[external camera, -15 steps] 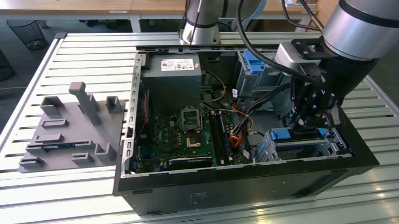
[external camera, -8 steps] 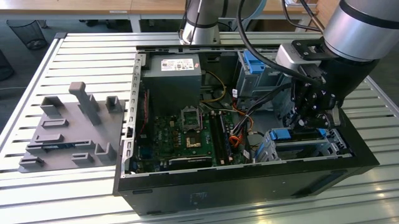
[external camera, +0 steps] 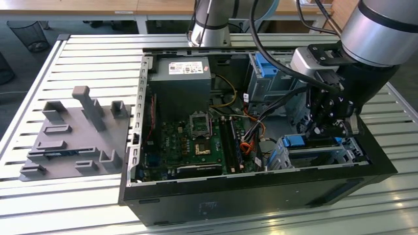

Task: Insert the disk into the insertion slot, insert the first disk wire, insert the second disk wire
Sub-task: 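Insert the second disk wire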

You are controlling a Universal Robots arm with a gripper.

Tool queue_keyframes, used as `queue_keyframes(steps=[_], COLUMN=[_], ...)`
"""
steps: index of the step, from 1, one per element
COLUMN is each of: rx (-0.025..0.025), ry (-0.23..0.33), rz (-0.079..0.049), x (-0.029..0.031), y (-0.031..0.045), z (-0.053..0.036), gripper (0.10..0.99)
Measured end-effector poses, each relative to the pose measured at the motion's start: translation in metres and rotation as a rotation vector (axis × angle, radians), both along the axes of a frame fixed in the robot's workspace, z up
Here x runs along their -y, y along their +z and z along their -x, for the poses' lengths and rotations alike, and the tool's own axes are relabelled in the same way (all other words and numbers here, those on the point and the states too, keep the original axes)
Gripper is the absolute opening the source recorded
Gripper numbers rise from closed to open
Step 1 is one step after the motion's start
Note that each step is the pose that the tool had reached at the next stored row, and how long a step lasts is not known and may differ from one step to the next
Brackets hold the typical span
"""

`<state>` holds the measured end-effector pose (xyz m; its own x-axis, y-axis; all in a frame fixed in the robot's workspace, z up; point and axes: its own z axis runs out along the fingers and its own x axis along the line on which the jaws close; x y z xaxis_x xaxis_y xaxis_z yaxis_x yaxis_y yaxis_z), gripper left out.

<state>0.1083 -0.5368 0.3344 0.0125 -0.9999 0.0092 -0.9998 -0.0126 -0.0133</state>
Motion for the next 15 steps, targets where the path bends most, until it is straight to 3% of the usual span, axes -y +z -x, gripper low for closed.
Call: queue_keyframes(steps=[15], rx=[0.0000], ry=[0.000], rz=[-0.001], x=[0.0001], y=[-0.0010], z=[-0.0038], gripper=[0.145])
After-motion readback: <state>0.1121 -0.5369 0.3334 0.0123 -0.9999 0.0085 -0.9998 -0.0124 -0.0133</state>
